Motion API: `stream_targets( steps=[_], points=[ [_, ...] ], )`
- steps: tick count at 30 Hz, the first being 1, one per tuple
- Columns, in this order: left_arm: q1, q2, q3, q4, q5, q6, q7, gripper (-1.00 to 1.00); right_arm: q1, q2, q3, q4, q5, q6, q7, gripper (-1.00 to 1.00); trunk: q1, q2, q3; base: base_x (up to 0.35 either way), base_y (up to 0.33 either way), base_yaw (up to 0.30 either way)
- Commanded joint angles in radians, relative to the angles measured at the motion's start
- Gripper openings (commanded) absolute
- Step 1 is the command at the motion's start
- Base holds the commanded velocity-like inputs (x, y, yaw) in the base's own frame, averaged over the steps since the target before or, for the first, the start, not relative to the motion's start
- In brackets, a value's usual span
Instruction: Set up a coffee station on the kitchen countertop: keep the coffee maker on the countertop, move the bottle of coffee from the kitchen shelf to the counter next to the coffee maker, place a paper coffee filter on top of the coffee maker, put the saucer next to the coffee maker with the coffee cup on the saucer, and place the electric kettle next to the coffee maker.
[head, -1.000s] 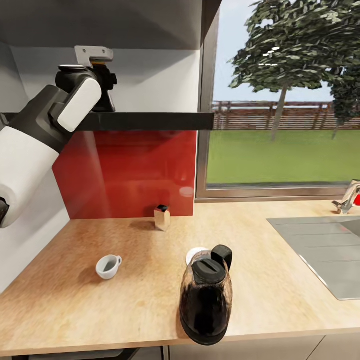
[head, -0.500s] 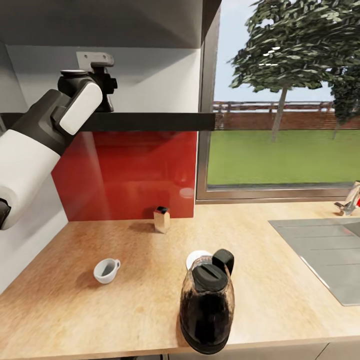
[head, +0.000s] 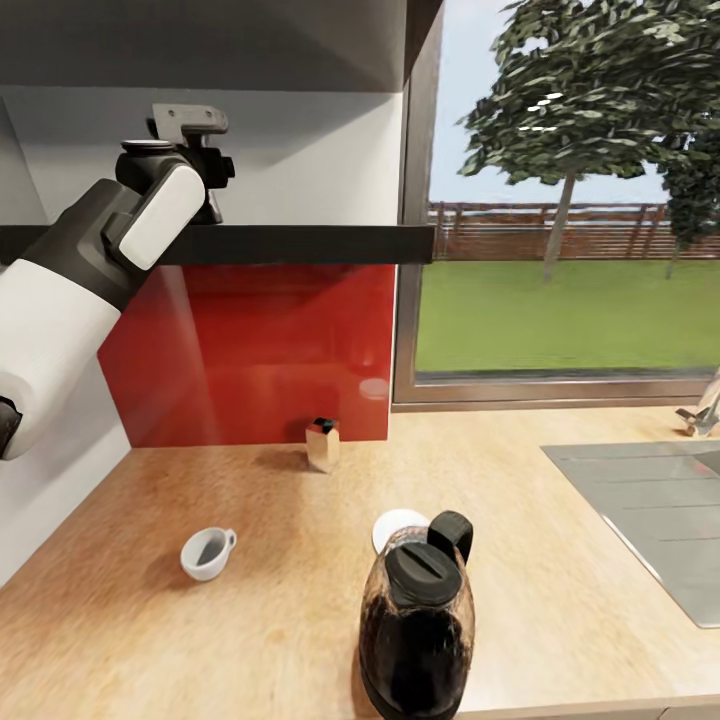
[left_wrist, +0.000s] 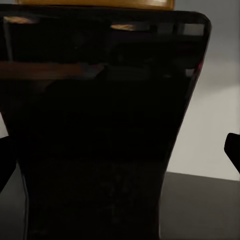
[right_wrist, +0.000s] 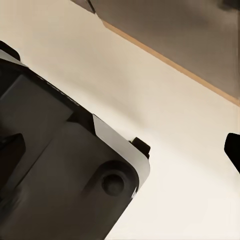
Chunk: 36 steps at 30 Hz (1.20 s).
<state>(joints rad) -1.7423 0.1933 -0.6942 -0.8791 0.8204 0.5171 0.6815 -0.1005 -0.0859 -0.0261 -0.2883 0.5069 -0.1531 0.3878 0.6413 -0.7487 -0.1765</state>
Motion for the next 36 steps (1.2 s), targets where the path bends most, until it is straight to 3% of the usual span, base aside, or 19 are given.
stream_targets(
  steps=[1, 36],
  points=[
    [-0.002, 0.002, -0.005, -0.002, 0.008, 0.001, 0.009, 1.0, -0.001, 0.0, -0.003, 0.0, 0.007, -0.004, 0.003, 1.0, 0.0, -0.001, -0.002, 0.044, 0.0, 0.0],
    [-0.002, 0.002, -0.004, 0.016, 0.008, 0.002, 0.009, 1.0, -0.001, 0.0, -0.003, 0.0, 0.007, -0.004, 0.003, 1.0, 0.0, -0.001, -0.002, 0.002, 0.011, 0.0]
  ],
)
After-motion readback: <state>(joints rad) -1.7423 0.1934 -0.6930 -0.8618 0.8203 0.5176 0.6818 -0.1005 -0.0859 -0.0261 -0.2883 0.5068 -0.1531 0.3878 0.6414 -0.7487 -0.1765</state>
